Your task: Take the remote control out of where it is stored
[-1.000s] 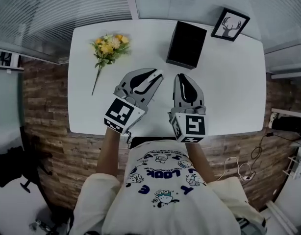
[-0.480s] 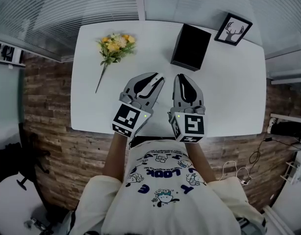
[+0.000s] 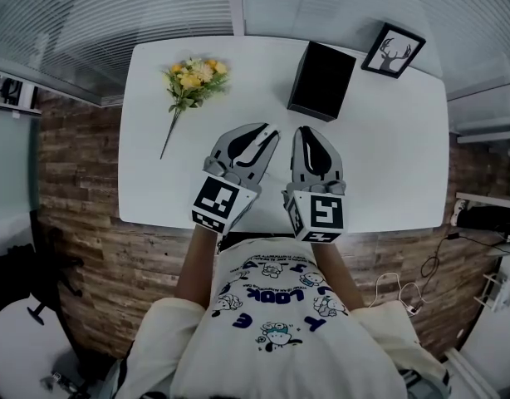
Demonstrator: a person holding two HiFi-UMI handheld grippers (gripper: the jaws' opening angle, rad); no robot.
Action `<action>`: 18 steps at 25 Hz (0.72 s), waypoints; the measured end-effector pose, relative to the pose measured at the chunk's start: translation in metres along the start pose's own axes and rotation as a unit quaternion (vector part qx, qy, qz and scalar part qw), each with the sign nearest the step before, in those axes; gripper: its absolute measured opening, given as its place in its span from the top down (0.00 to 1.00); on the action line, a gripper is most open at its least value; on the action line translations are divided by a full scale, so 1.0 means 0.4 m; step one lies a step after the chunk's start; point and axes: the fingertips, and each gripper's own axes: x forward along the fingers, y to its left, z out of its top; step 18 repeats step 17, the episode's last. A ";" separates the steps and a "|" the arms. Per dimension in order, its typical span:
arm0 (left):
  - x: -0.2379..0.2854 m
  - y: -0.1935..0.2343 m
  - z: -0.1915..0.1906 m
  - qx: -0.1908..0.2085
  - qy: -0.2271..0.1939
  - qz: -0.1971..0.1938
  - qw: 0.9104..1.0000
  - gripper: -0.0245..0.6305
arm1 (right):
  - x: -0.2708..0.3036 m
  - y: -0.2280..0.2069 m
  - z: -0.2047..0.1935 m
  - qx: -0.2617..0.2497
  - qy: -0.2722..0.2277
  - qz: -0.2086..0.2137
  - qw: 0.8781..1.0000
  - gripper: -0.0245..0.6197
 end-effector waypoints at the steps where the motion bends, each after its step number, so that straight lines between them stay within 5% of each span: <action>1: 0.000 0.000 0.003 0.000 -0.001 -0.001 1.000 0.85 | 0.000 -0.001 0.000 0.000 0.000 -0.001 1.000 0.89; 18: 0.007 -0.011 0.006 -0.003 0.002 -0.003 1.000 0.85 | -0.011 -0.012 0.000 0.001 0.000 -0.003 1.000 0.89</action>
